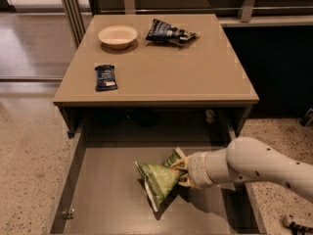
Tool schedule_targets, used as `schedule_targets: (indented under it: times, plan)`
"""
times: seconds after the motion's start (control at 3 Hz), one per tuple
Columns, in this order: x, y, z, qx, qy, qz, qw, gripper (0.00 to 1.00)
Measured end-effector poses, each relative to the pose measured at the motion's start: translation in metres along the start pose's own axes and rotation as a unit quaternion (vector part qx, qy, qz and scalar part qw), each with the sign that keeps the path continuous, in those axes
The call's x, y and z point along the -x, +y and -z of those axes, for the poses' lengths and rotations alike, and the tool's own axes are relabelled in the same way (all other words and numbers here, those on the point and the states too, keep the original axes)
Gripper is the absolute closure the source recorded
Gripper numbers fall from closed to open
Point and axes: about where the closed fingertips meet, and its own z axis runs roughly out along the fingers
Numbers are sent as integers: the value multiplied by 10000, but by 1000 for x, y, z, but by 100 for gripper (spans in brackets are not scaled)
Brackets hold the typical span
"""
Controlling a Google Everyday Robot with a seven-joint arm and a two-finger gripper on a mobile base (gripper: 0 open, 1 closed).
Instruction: Place green jalapeno chip bag into top drawer
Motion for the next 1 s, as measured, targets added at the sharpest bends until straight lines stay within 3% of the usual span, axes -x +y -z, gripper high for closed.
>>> schedule_targets:
  times: [0.33,0.67,1.0]
  plan:
    - [0,0,0,0,0,0,10000,7]
    - [0,0,0,1,0,1,10000,0]
    - [0,0,0,1,0,1,10000,0]
